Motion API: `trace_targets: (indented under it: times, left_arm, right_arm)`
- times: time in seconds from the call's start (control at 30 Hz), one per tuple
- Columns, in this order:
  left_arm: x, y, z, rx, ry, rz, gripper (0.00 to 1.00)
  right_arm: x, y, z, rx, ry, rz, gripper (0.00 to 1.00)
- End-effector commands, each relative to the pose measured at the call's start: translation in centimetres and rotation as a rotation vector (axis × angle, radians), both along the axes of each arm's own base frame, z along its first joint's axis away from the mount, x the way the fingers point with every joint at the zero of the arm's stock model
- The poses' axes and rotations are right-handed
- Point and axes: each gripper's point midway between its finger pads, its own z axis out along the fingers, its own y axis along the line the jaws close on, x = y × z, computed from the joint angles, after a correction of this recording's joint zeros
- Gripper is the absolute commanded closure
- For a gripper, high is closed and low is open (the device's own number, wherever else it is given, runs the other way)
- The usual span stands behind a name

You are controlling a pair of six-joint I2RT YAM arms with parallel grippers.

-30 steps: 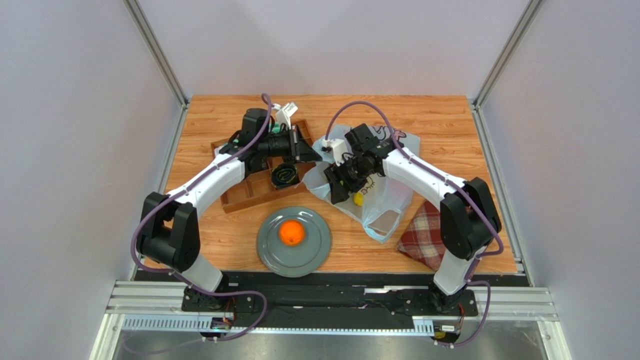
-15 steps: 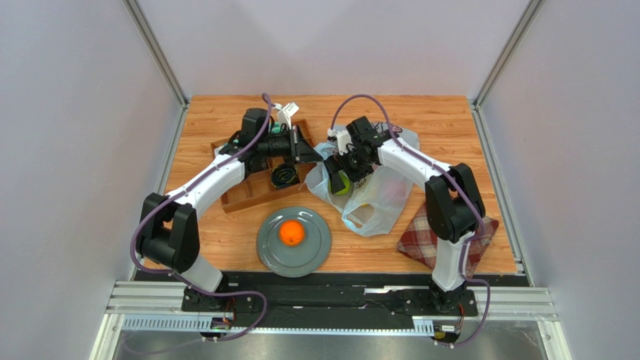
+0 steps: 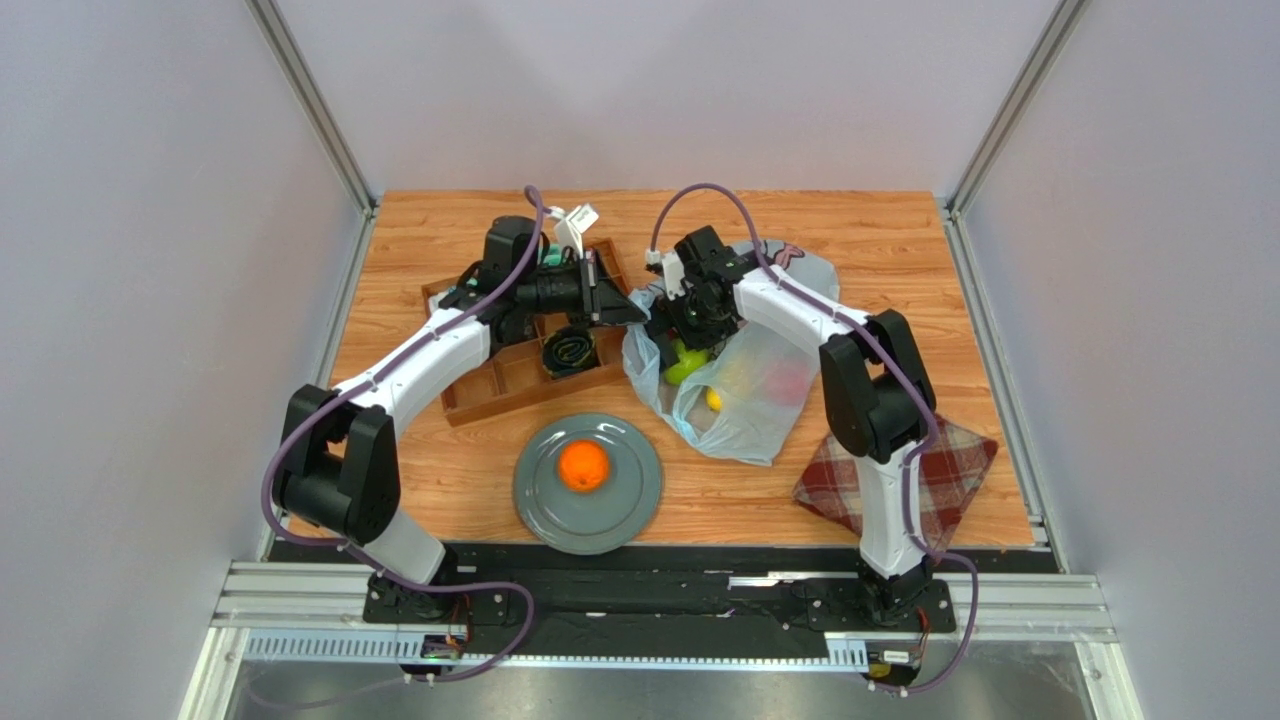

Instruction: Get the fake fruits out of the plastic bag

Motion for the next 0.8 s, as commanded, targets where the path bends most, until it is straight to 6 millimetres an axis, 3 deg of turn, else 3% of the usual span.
trace_targets:
  times: [0.0, 0.07, 0.13, 0.17, 0.37, 0.5, 0.6, 0.63, 0.73, 0.77]
  left_arm:
    - [0.5, -0.2, 0.8, -0.021, -0.029, -0.01, 1.0]
    - [1.0, -0.4, 0.9, -0.031, -0.047, -0.002, 1.0]
    - [1.4, -0.5, 0.7, -0.036, -0.04, 0.008, 1.0]
    - [1.7, -0.6, 0.8, -0.041, -0.045, 0.011, 1.0]
    - [2.5, -0.9, 0.9, -0.058, -0.035, 0.027, 1.0]
    - [3.0, -0.9, 0.8, -0.058, -0.043, 0.027, 1.0]
    - [3.8, -0.8, 1.1, -0.059, -0.061, 0.024, 1.0]
    - [4.3, -0.4, 0.6, -0.051, -0.052, 0.033, 1.0]
    - [5.7, 0.3, 0.6, -0.047, -0.05, 0.046, 1.0]
    - [6.0, 0.5, 0.6, -0.049, -0.052, 0.048, 1.0]
  right_arm:
    - [0.8, -1.2, 2.2, -0.069, -0.104, 0.033, 0.12]
    - [0.3, -1.7, 4.7, -0.063, -0.15, 0.05, 0.17]
    - [-0.8, -2.3, 5.4, -0.062, -0.142, 0.065, 0.23]
    - [-1.4, -2.4, 7.1, -0.042, -0.164, 0.068, 0.26]
    - [-5.9, -2.5, 10.4, -0.001, -0.177, 0.163, 0.31]
    - [-8.6, -2.4, 14.2, 0.067, -0.187, 0.24, 0.3]
    - [-10.4, -1.8, 16.2, 0.145, -0.201, 0.333, 0.31]
    - [-11.3, -1.1, 17.8, 0.213, -0.224, 0.374, 0.31]
    - [-13.9, 1.2, 19.4, 0.342, -0.257, 0.535, 0.3]
    - [-15.5, 2.5, 18.8, 0.355, -0.242, 0.606, 0.29]
